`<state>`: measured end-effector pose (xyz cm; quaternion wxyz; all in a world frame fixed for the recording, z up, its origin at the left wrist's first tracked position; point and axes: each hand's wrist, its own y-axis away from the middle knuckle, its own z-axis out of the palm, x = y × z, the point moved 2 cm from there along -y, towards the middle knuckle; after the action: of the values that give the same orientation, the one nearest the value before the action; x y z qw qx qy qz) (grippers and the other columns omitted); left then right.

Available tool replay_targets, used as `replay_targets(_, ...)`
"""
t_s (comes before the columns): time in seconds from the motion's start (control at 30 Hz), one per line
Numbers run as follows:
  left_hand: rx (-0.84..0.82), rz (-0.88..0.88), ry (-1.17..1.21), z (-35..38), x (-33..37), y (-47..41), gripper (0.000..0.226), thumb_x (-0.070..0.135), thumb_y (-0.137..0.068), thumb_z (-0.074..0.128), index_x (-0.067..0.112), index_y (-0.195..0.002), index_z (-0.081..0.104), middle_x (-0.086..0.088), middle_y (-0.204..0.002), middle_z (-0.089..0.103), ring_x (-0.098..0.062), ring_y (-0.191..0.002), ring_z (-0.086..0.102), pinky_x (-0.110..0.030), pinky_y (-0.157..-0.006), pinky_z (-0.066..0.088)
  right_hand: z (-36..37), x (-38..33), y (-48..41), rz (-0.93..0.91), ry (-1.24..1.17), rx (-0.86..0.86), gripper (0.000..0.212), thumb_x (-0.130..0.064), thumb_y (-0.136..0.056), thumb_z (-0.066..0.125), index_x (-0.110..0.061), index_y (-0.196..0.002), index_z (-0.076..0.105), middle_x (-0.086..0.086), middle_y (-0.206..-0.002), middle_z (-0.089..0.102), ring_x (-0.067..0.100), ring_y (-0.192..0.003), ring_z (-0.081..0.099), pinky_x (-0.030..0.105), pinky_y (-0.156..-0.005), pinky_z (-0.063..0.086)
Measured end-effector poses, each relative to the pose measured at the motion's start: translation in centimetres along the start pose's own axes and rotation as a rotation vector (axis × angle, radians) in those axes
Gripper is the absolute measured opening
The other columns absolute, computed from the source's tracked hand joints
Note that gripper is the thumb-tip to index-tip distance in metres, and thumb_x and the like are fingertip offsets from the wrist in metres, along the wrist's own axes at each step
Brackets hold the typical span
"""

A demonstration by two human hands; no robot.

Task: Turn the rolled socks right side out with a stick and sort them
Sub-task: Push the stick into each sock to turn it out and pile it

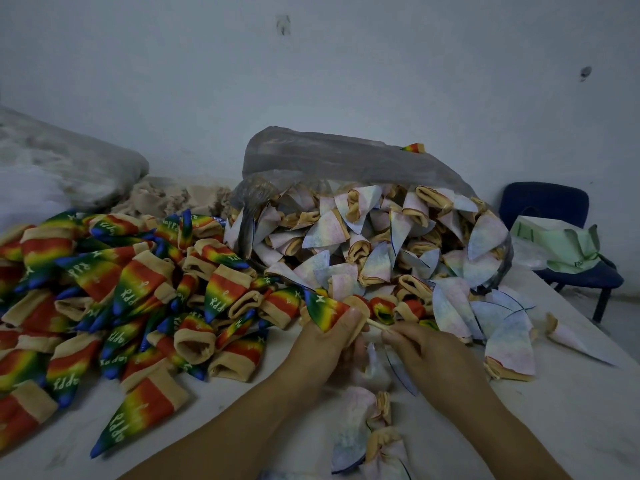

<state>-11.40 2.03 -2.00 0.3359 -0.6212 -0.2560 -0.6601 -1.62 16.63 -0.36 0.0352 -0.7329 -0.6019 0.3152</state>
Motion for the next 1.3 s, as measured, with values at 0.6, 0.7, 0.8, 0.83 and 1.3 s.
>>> replay_targets(0.6, -0.147, -0.086, 0.221, 0.5, -0.5, 0.0, 0.055, 0.068, -0.076, 0.067, 0.034, -0.121, 0.069, -0.002, -0.119, 0.071, -0.022, -0.114, 0.065, -0.044, -0.098, 0.051, 0.0, -2.7, -0.6, 0.244, -0.550, -0.039, 0.038, -0.073, -0.074, 0.041, -0.046, -0.088, 0.063, -0.020, -0.084, 0.066, -0.008, -0.078, 0.059, 0.022, -0.069, 0.045)
replay_targets(0.7, -0.191, -0.064, 0.235, 0.7, -0.5, 0.0, 0.061, 0.067, -0.073, 0.072, 0.036, -0.125, 0.065, 0.000, -0.129, 0.067, -0.019, -0.124, 0.060, -0.049, -0.112, 0.040, 0.5, -3.3, -0.2, 0.220, -0.580, -0.083, 0.034, -0.071, -0.077, 0.042, -0.045, -0.087, 0.061, -0.019, -0.081, 0.067, -0.006, -0.074, 0.060, 0.010, -0.058, 0.042)
replay_targets(0.8, -0.199, -0.077, 0.240, 0.7, -0.6, -0.1, 0.059, 0.067, -0.078, 0.067, 0.035, -0.127, 0.064, -0.002, -0.131, 0.065, -0.022, -0.126, 0.058, -0.051, -0.112, 0.040, 0.8, -3.2, -0.1, 0.228, -0.591, -0.086, 0.034, -0.068, -0.079, 0.044, -0.040, -0.088, 0.061, -0.012, -0.081, 0.068, -0.002, -0.072, 0.062, 0.018, -0.060, 0.042)
replay_targets(0.83, -0.196, -0.065, 0.226, 0.5, -0.6, -0.1, 0.055, 0.066, -0.082, 0.064, 0.035, -0.127, 0.064, -0.003, -0.131, 0.065, -0.023, -0.126, 0.058, -0.051, -0.110, 0.042, 0.8, -3.2, -0.1, 0.227, -0.591, -0.085, 0.037, -0.069, -0.078, 0.044, -0.037, -0.087, 0.061, -0.009, -0.080, 0.067, 0.000, -0.071, 0.062, 0.021, -0.061, 0.043)
replay_targets(1.3, -0.012, -0.160, 0.567, -0.7, -0.1, -0.8, 0.045, 0.041, -0.095, 0.050, 0.006, -0.103, 0.077, -0.012, -0.110, 0.071, -0.023, -0.102, 0.067, -0.036, -0.095, 0.051, 0.8, -2.8, -0.1, 0.257, -0.631, -0.045, 0.042, -0.060, -0.080, 0.047, -0.019, -0.079, 0.057, -0.004, -0.062, 0.057, 0.005, -0.055, 0.052, 0.012, -0.052, 0.041)
